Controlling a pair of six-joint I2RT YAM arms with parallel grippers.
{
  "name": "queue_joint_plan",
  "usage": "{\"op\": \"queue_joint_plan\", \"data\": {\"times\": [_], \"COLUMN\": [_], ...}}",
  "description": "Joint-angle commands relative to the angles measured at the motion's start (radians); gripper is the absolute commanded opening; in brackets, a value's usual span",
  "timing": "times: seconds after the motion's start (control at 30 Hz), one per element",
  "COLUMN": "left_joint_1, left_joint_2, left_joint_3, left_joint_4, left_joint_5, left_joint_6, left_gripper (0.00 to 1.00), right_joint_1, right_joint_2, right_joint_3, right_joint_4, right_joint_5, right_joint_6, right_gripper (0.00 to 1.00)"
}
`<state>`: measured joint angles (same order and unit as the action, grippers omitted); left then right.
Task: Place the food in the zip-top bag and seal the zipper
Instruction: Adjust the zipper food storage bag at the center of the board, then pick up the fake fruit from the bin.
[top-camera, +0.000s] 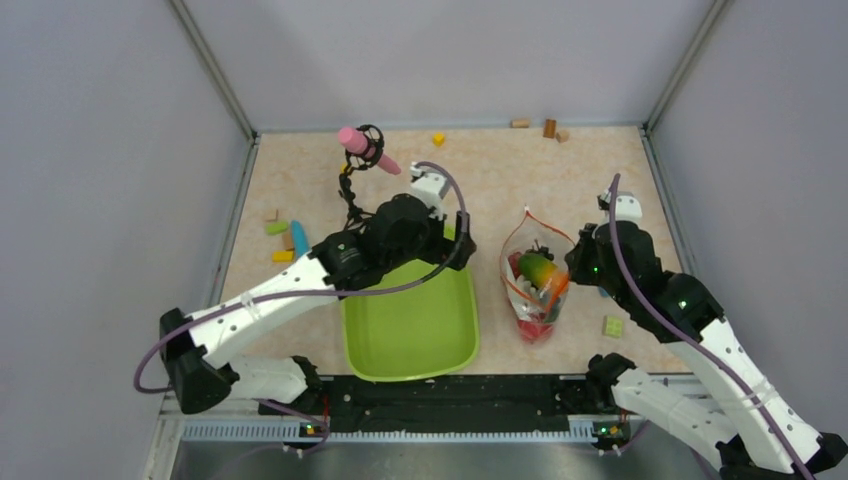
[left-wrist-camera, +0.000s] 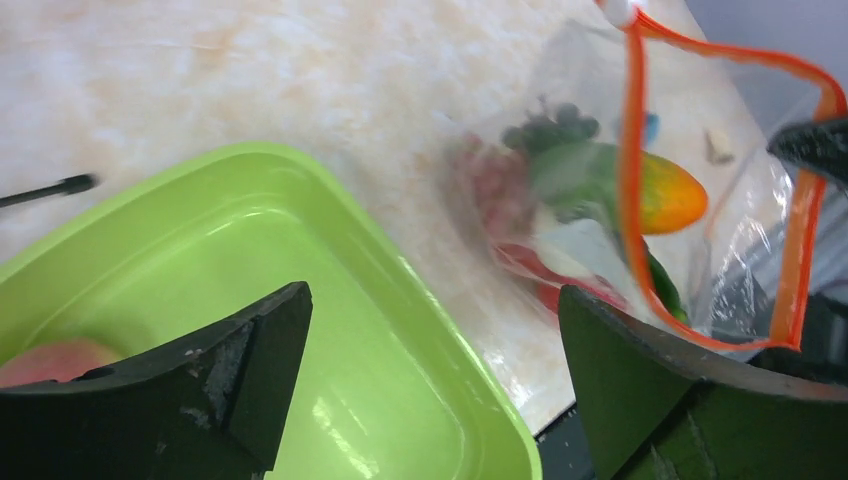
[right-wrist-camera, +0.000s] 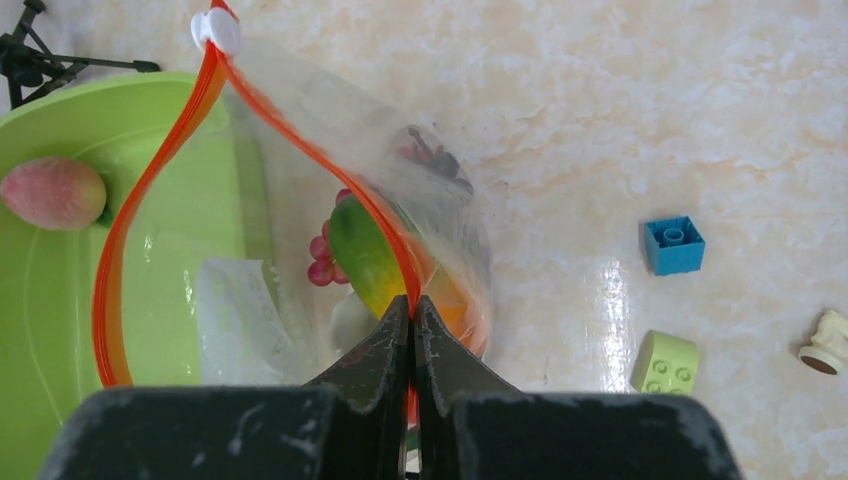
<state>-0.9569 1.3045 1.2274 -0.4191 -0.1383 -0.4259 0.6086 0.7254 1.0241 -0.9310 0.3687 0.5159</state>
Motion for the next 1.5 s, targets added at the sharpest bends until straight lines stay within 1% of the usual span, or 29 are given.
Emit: {"op": "queue_joint_plan", "data": {"times": [0.0, 0.17, 0.37, 0.43, 0.5, 0.6, 0.77, 0.97, 1.3, 1.47], "left_joint_1": [0.039, 0.089, 0.123, 0.126, 0.141, 0.185, 0.247, 0.277, 0.323, 0.336], "left_joint_2": [-0.101, -0.140, -0.088, -0.071, -0.061, -0.050, -0.011, 0.061, 0.146, 0.185], "left_joint_3": [-0.081, -0.183, -0.217, -0.226, -0.244, -0.277, -0.339, -0.318, -0.341, -0.342], "left_joint_4": [-0.019, -0.036, -0.169, -0.183, -0.187, -0.186, -0.093, -0.155, -0.092, -0.069], "left_joint_5": [-0.239, -0.282, -0.497, -0.542, -0.566, -0.559, -0.489, -0.506, -0.469, -0.470], "left_joint_6": [-0.111, -0.219, -0.432, -0.494, -0.542, -0.611, -0.609, -0.640, -0.630, -0.628], "left_gripper": [0.98, 0.98, 0.98, 0.98, 0.98, 0.98, 0.98, 0.98, 0.97, 0.93], "right_joint_1": [0.008, 0.008, 0.008, 0.008, 0.008, 0.008, 0.008, 0.008, 0.008, 0.008], "right_joint_2": [-0.035, -0.057, -0.049, -0.046, -0.046, -0.044, -0.037, -0.027, -0.022, -0.024], "right_joint_3": [-0.038, -0.063, -0.088, -0.091, -0.092, -0.098, -0.106, -0.120, -0.124, -0.124], "right_joint_4": [0.080, 0.114, 0.126, 0.128, 0.129, 0.133, 0.140, 0.143, 0.144, 0.144], "right_joint_5": [-0.031, -0.063, -0.058, -0.068, -0.074, -0.070, -0.069, -0.055, -0.050, -0.050], "right_joint_6": [-0.024, -0.064, -0.083, -0.082, -0.083, -0.081, -0.079, -0.064, -0.059, -0.057], "right_gripper": [0.00, 0.00, 0.00, 0.00, 0.00, 0.00, 0.00, 0.00, 0.00, 0.00]}}
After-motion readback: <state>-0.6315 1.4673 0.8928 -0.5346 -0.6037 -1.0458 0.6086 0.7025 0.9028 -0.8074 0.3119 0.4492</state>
